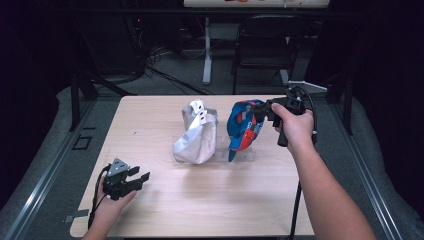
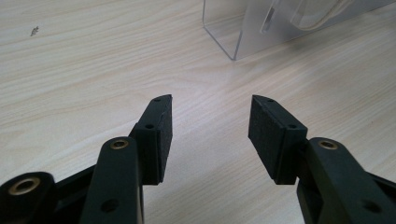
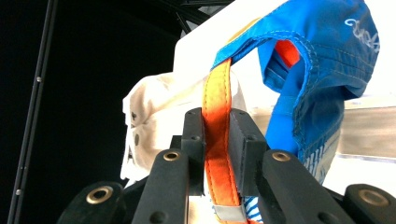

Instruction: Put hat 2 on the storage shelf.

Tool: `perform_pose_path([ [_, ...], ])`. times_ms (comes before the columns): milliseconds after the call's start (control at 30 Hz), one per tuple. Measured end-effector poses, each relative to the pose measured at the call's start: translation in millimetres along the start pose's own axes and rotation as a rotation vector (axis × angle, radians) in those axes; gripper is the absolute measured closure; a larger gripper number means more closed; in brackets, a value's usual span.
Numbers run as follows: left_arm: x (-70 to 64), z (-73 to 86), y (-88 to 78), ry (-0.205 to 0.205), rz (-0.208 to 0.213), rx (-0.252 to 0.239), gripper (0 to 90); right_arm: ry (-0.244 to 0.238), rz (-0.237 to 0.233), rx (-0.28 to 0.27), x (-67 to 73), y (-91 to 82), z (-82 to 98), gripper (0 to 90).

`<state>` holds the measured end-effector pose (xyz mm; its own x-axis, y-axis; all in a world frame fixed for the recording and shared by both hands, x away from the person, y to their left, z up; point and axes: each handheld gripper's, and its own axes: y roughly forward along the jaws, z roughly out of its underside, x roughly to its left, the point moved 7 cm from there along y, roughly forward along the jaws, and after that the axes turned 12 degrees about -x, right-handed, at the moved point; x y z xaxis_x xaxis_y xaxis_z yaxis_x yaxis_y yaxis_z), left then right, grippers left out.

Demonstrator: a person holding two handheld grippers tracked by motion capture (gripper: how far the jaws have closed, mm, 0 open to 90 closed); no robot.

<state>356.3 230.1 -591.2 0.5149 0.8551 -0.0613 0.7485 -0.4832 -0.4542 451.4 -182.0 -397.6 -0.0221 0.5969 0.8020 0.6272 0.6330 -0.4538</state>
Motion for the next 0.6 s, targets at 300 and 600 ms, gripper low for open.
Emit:
perform_pose_path([
  [300,-0.6,-0.3,-0.5,-0.004,-0.004,-0.004,50.1,-0.018,0.012,0.004,-9.1,-5.6,3.0,73.7],
  [600,0.4,0.3,-0.3,-0.003,-0.002,-0.001,50.1,-0.102,0.039,-0.006,-22.3,-15.1,10.7,62.5],
])
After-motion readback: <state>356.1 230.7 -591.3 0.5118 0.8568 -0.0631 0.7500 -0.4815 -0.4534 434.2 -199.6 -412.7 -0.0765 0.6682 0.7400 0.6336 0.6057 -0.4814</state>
